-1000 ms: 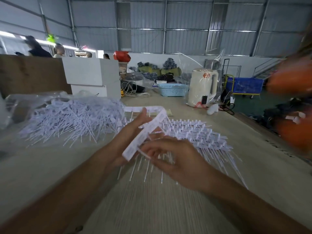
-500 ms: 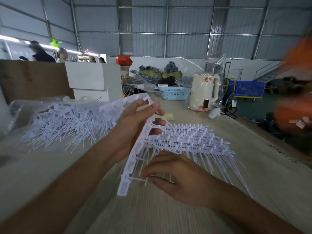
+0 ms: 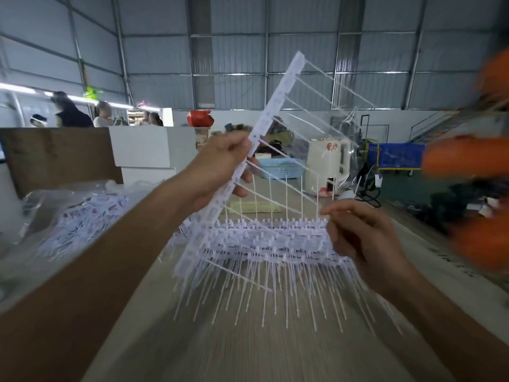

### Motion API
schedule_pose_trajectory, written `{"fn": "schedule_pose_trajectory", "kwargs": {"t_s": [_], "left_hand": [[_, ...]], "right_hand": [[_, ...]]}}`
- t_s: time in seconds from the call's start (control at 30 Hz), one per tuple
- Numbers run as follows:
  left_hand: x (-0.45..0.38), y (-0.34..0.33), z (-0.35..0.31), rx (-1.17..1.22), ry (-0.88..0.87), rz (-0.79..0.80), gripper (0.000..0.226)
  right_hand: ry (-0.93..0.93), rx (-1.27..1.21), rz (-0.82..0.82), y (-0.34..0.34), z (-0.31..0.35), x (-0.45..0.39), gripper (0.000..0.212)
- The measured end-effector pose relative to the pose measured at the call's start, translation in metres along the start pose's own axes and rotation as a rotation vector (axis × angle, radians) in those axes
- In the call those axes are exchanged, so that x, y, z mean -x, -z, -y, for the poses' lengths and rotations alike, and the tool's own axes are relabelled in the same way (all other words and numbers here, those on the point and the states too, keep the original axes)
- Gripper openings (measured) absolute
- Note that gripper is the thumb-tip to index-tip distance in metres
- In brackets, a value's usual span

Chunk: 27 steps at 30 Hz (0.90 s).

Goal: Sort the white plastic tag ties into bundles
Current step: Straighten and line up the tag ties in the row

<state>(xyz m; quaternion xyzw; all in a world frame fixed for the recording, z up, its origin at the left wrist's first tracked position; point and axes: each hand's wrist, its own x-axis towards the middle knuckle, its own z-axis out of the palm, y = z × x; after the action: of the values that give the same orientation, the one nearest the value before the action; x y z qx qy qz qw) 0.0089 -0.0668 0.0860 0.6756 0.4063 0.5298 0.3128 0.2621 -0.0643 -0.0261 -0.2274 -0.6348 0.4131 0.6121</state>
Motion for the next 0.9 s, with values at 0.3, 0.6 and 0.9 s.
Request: {"fn": "schedule_pose_trajectory", "kwargs": {"t_s": [0.3, 0.6, 0.9], "left_hand": [[0.001, 0.022, 0.037, -0.037, 0.171, 0.457, 0.032], [0.003, 0.034, 0.067, -0.191, 0.362, 0.590, 0.029], [0.015, 0.029, 0.093, -0.574, 0.230, 0.829, 0.020]], "right_hand": [[-0.351, -0.403, -0.069, 0.031, -0.008, -0.011, 0.069], [-0.175, 0.083, -0.662, 0.040, -0.002, -0.016, 0.022], [-0.157, 0.255, -0.478, 0.062, -0.006, -0.018, 0.030]]}}
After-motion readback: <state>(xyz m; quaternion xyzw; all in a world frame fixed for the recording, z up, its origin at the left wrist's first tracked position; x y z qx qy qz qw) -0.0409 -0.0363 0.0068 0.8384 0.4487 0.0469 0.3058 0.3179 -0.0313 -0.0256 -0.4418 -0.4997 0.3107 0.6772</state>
